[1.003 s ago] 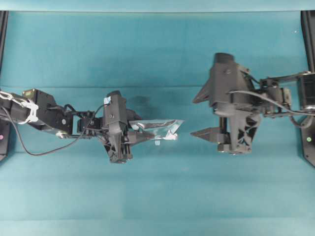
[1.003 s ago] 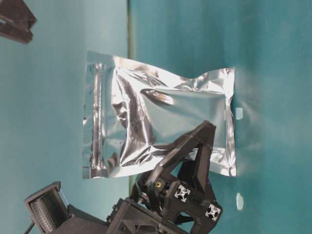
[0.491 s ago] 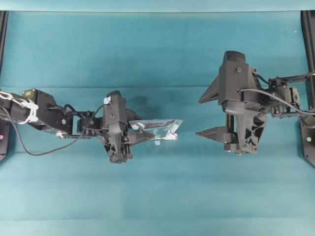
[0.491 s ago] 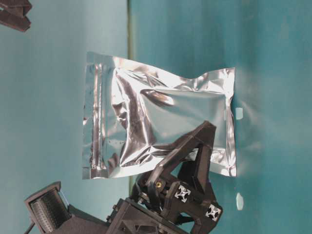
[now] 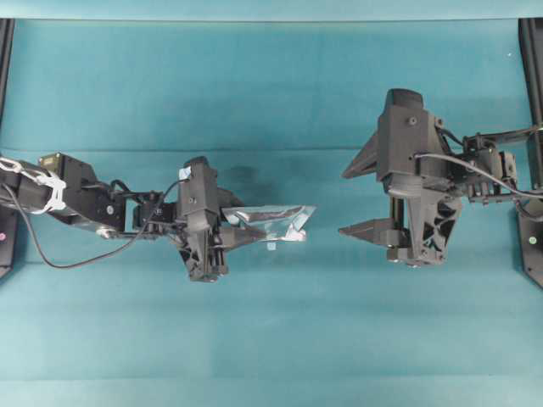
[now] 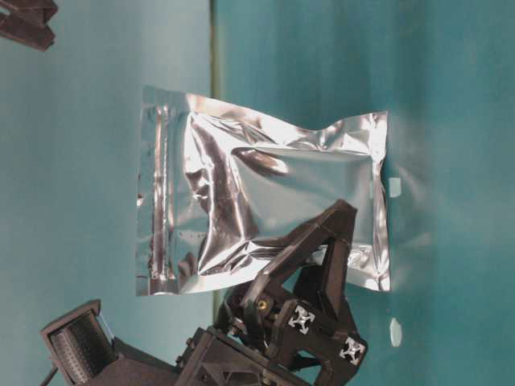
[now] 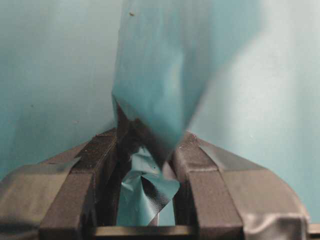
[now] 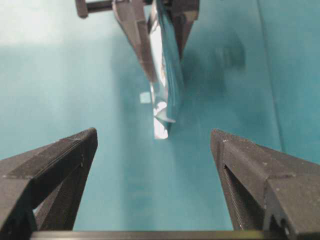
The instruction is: Hand over the silver zip bag and make it stand upright.
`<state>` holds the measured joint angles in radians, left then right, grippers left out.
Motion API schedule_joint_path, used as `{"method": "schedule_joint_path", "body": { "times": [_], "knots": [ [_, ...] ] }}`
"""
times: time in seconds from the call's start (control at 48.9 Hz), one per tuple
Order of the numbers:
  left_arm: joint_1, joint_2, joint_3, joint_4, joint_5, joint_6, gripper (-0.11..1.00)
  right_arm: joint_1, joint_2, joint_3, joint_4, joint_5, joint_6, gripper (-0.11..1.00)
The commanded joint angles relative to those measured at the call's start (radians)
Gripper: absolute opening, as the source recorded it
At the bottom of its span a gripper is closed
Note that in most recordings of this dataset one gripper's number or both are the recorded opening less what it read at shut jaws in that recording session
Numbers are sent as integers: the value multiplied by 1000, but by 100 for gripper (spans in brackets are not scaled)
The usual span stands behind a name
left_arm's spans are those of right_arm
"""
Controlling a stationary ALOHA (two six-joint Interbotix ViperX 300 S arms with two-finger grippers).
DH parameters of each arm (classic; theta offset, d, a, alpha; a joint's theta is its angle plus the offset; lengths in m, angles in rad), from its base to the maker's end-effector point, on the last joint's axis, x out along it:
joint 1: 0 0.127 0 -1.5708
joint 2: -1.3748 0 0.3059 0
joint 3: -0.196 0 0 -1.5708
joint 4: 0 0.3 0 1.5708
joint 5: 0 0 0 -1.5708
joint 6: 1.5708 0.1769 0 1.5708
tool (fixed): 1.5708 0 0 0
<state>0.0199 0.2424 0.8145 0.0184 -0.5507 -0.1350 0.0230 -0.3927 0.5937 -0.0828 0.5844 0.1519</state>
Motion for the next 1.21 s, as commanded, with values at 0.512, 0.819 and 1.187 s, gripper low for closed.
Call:
{"method": "schedule_joint_path", "body": {
  "times": [0.512, 0.819, 1.187],
  "knots": [
    [-9, -5, -2, 3, 0, 2, 29, 2, -17, -6, 0, -8, 11, 91],
    [-8, -5, -2, 3, 12, 2, 29, 2, -15, -6, 0, -8, 11, 91],
    [-9, -5, -5, 2, 12, 2, 29, 2, -15, -5, -2, -8, 11, 91]
  ]
}}
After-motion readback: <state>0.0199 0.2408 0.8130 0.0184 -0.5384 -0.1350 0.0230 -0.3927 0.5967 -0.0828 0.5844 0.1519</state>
